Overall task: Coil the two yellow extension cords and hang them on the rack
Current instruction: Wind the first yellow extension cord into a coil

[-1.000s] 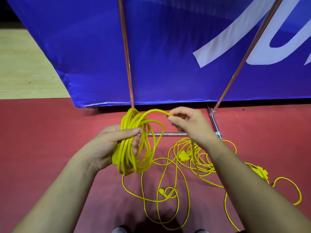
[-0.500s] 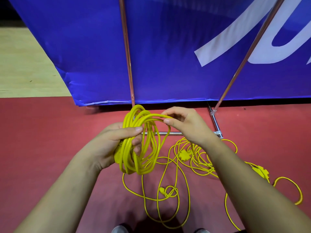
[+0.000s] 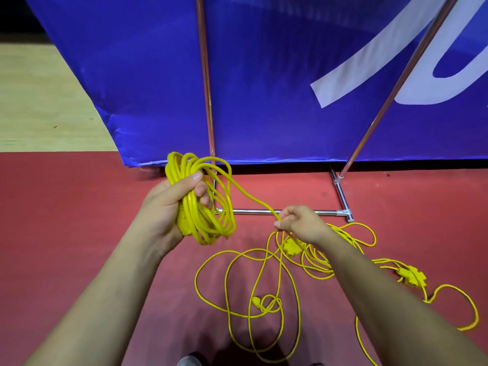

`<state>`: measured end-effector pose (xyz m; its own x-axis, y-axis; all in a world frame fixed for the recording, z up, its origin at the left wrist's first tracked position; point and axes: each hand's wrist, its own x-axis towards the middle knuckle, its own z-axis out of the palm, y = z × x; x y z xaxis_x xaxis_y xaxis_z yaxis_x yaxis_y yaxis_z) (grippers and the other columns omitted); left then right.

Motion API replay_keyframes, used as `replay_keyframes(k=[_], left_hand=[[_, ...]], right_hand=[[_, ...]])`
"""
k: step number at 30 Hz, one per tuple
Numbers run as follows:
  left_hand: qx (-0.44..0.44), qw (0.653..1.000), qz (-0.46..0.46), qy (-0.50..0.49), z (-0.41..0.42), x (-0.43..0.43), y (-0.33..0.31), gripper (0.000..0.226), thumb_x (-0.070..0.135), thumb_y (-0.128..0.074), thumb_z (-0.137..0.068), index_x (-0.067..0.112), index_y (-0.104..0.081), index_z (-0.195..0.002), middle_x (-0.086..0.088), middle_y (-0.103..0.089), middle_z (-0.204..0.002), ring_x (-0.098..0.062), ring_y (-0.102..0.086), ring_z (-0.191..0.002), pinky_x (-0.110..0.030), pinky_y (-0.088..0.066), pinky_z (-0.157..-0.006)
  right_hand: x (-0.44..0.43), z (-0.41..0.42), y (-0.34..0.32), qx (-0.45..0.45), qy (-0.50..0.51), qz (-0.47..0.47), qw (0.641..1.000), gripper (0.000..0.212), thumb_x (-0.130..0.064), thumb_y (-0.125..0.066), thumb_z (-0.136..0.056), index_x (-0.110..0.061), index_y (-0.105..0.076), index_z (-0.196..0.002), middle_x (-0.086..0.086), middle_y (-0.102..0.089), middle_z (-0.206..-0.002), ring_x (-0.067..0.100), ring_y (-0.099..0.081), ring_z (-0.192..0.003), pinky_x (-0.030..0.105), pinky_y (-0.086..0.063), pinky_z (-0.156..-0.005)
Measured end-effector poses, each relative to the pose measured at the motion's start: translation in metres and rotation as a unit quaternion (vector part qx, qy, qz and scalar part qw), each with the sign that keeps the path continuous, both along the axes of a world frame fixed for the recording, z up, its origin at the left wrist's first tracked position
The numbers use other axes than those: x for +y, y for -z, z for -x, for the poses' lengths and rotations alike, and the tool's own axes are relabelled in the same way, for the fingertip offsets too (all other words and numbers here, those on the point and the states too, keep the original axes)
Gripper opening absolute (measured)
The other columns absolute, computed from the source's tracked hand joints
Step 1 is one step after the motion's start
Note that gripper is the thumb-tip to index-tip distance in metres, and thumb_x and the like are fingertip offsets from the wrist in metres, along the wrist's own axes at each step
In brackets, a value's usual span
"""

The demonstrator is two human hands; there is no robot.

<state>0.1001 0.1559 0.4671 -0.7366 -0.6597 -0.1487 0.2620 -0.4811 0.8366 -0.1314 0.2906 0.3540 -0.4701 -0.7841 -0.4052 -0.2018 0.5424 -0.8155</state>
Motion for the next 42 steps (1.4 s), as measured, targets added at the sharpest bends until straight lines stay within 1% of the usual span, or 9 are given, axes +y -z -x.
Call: replay_keyframes(k=[3, 6, 11, 15, 19, 24, 29, 36, 42], left_hand=[[-0.041, 0.998, 0.037, -0.023, -0.001, 0.000, 0.002, 0.014, 0.018, -0.058, -0.084, 0.005, -0.063, -0.087, -0.002, -0.055, -0.061, -0.015, -0.055, -0.054, -0.027, -0.051, -0.055], [-0.080, 0.993, 0.069, -0.044, -0.001, 0.000, 0.002, 0.027, 0.018, -0.060, -0.084, 0.004, -0.065, -0.106, -0.001, -0.061, -0.063, -0.013, -0.060, -0.057, -0.025, -0.053, -0.057], [-0.169, 0.978, 0.120, 0.004, -0.002, 0.006, 0.002, 0.015, 0.013, -0.061, -0.089, -0.001, -0.067, -0.092, -0.011, -0.074, -0.080, -0.016, -0.068, -0.066, -0.026, -0.055, -0.057], [-0.204, 0.957, 0.150, 0.141, -0.002, 0.019, 0.001, 0.015, 0.010, -0.058, -0.091, -0.003, -0.065, -0.090, -0.021, -0.073, -0.089, -0.018, -0.067, -0.061, -0.026, -0.052, -0.049], [-0.171, 0.963, 0.123, 0.168, -0.003, 0.018, 0.000, 0.027, 0.021, -0.061, -0.082, -0.003, -0.066, -0.070, -0.019, -0.062, -0.065, -0.024, -0.059, -0.057, -0.030, -0.051, -0.055], [-0.093, 0.990, 0.001, 0.105, 0.000, 0.015, -0.005, 0.019, 0.011, -0.057, -0.082, 0.003, -0.060, -0.065, -0.012, -0.053, -0.059, -0.021, -0.055, -0.049, -0.027, -0.048, -0.043], [-0.178, 0.969, 0.033, 0.170, -0.005, 0.011, -0.001, 0.024, 0.009, -0.063, -0.075, -0.013, -0.066, -0.085, -0.028, -0.068, -0.076, -0.031, -0.067, -0.060, -0.033, -0.056, -0.057], [-0.152, 0.972, -0.076, 0.164, -0.002, 0.019, -0.006, 0.041, 0.007, -0.051, -0.077, -0.017, -0.056, -0.109, -0.036, -0.066, -0.099, -0.044, -0.069, -0.090, -0.051, -0.056, -0.079], [-0.160, 0.970, -0.048, 0.176, 0.000, 0.020, -0.002, 0.027, 0.015, -0.065, -0.077, -0.006, -0.068, -0.093, -0.026, -0.070, -0.082, -0.033, -0.071, -0.068, -0.037, -0.059, -0.061]], right_hand=[[-0.006, -0.015, -0.016, -0.101, 0.061, 0.035, 0.992, 0.012, -0.007, -0.062, -0.092, -0.008, -0.052, -0.086, 0.015, -0.068, -0.074, 0.011, -0.059, -0.045, 0.015, -0.038, -0.039], [-0.011, -0.026, -0.045, -0.022, 0.012, 0.027, 0.999, 0.011, -0.010, -0.065, -0.089, -0.006, -0.062, -0.079, 0.006, -0.067, -0.062, 0.012, -0.044, -0.041, 0.017, -0.032, -0.037], [-0.007, -0.048, -0.108, -0.025, -0.215, -0.001, 0.976, 0.005, -0.004, -0.068, -0.081, -0.001, -0.073, -0.079, -0.003, -0.058, -0.048, 0.008, -0.036, -0.041, 0.015, -0.027, -0.041], [-0.009, -0.056, -0.123, -0.136, -0.164, 0.118, 0.970, 0.008, 0.000, -0.067, -0.083, 0.009, -0.068, -0.084, 0.003, -0.053, -0.050, 0.011, -0.033, -0.044, 0.018, -0.027, -0.041], [-0.010, -0.046, -0.121, -0.195, -0.155, 0.180, 0.952, 0.003, -0.002, -0.066, -0.085, -0.001, -0.067, -0.087, 0.003, -0.056, -0.056, 0.008, -0.044, -0.047, 0.018, -0.032, -0.045], [0.003, -0.013, -0.090, -0.118, -0.114, 0.145, 0.976, 0.006, -0.006, -0.068, -0.083, -0.005, -0.065, -0.089, 0.002, -0.065, -0.065, 0.012, -0.056, -0.057, 0.019, -0.045, -0.058], [0.002, -0.005, -0.077, -0.095, 0.016, 0.223, 0.970, 0.008, -0.003, -0.064, -0.088, -0.010, -0.067, -0.085, 0.008, -0.057, -0.063, 0.012, -0.035, -0.046, 0.020, -0.027, -0.044], [-0.008, -0.020, -0.106, 0.139, -0.083, 0.227, 0.960, 0.016, -0.009, -0.061, -0.092, -0.009, -0.071, -0.079, -0.002, -0.055, -0.059, 0.001, -0.048, -0.055, 0.016, -0.039, -0.057], [-0.013, -0.049, -0.118, 0.183, -0.178, 0.206, 0.945, 0.013, -0.014, -0.064, -0.089, -0.011, -0.072, -0.079, -0.002, -0.066, -0.066, 0.005, -0.056, -0.061, 0.022, -0.045, -0.061]])
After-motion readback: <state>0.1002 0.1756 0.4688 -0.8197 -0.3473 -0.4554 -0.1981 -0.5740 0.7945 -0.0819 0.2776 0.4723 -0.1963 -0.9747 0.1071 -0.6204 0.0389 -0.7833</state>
